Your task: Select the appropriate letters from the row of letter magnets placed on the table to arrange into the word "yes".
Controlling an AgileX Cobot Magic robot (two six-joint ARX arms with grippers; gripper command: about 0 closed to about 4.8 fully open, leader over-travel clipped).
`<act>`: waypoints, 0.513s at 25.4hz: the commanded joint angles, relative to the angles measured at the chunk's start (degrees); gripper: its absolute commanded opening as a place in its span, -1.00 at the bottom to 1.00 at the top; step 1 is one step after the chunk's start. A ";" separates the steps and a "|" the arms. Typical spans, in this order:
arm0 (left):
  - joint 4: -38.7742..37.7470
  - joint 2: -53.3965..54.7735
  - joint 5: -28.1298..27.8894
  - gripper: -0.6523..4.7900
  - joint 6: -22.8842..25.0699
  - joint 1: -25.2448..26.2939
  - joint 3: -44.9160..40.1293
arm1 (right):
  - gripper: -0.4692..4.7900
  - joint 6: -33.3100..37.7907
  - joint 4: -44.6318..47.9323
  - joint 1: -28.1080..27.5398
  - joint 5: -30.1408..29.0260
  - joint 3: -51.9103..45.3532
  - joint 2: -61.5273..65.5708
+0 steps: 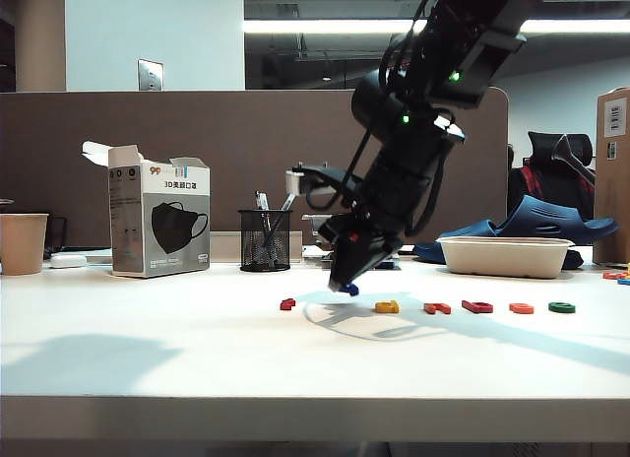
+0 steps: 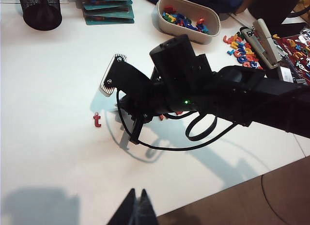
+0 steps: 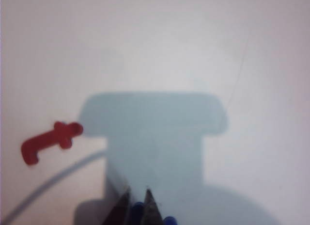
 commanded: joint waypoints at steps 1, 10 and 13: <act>0.33 -0.11 -0.17 -0.78 0.04 0.02 0.17 | -0.83 1.60 0.70 0.11 -0.48 0.42 -1.25; 0.33 -0.11 -0.20 -0.78 0.04 0.02 0.17 | -0.83 8.46 -1.81 0.48 -1.05 0.42 -4.68; 0.35 -0.11 -0.15 -0.78 0.02 0.02 0.17 | -0.83 9.33 -4.33 0.48 -1.01 0.42 -5.51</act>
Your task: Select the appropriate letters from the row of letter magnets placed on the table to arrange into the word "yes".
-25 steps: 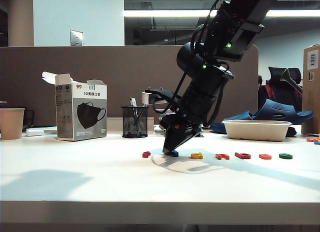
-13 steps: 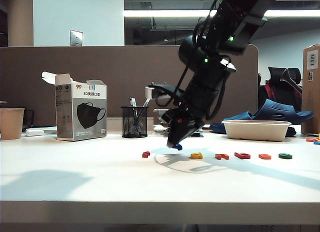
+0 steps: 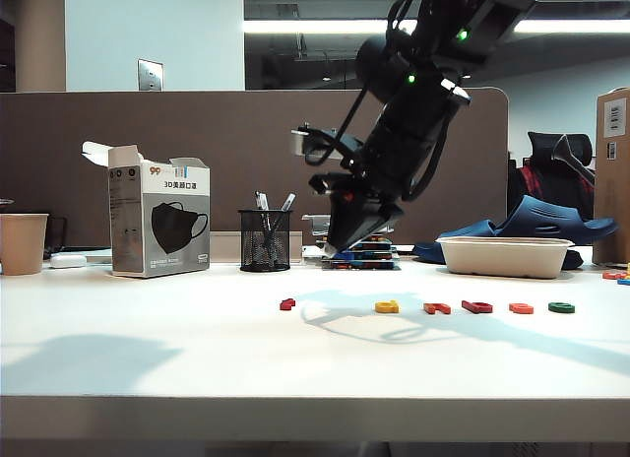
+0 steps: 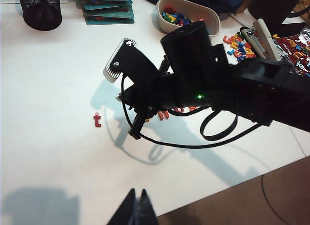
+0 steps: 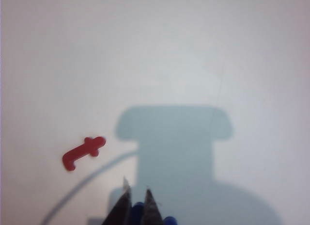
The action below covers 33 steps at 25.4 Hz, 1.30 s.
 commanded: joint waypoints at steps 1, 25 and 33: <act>0.35 -0.11 -0.17 -0.78 0.02 0.02 0.15 | -0.83 1.81 -3.13 0.20 -0.13 0.31 -0.92; 1.42 -0.11 -0.15 -0.78 0.02 0.02 0.15 | -0.83 12.61 -14.58 3.02 0.11 0.20 -6.16; 1.66 -0.11 -0.15 -0.78 0.02 0.02 0.15 | -0.83 14.97 -18.58 5.14 1.68 0.02 -7.30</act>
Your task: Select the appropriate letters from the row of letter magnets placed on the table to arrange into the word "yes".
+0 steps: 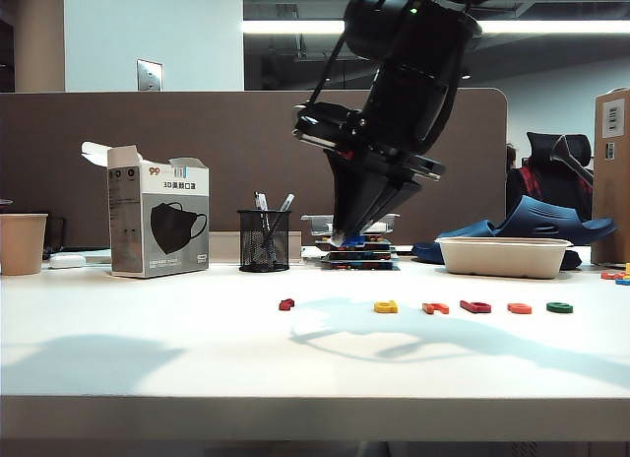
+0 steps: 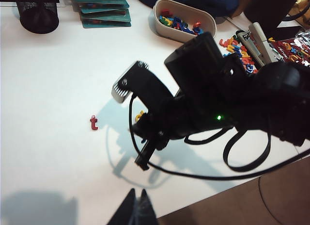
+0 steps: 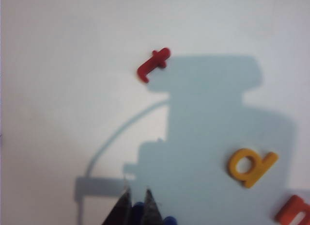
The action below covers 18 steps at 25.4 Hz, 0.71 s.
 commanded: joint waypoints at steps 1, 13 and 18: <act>0.76 -0.11 -0.13 -0.78 0.02 0.02 0.15 | -0.83 2.43 -0.28 1.25 0.31 0.07 -0.46; 0.74 -0.11 -0.13 -0.78 0.02 0.02 0.15 | -0.83 8.72 -0.87 6.56 4.31 -0.31 -0.46; 0.74 -0.11 -0.11 -0.78 0.02 0.02 0.15 | -0.83 11.43 2.78 7.56 5.42 -3.65 -0.46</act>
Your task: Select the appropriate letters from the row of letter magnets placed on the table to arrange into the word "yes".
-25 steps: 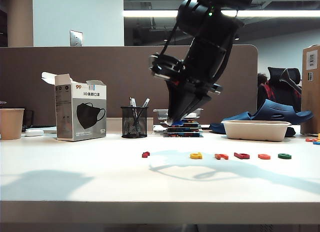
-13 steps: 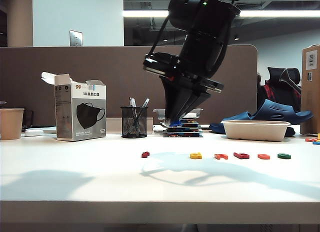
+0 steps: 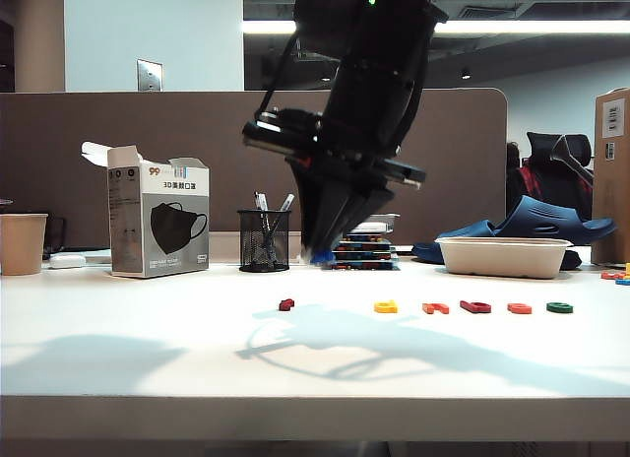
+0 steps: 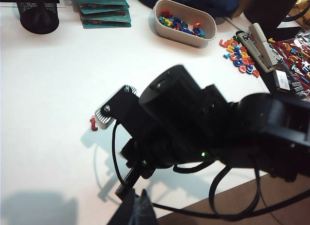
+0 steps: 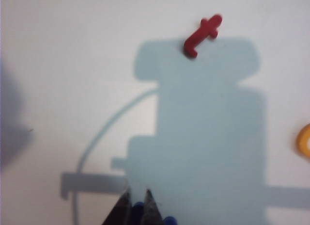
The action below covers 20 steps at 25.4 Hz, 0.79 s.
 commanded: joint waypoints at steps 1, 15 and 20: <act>0.68 -0.11 -0.11 -0.78 0.04 0.02 0.17 | -0.83 2.16 5.07 0.76 1.03 -3.54 -0.42; 0.68 -0.11 -0.09 -0.78 0.04 0.02 0.17 | -0.83 2.56 19.50 2.49 5.73 -9.68 -0.37; 0.70 -0.11 0.11 -0.78 0.04 0.00 0.17 | -0.83 2.58 20.83 2.43 6.14 -9.68 -0.04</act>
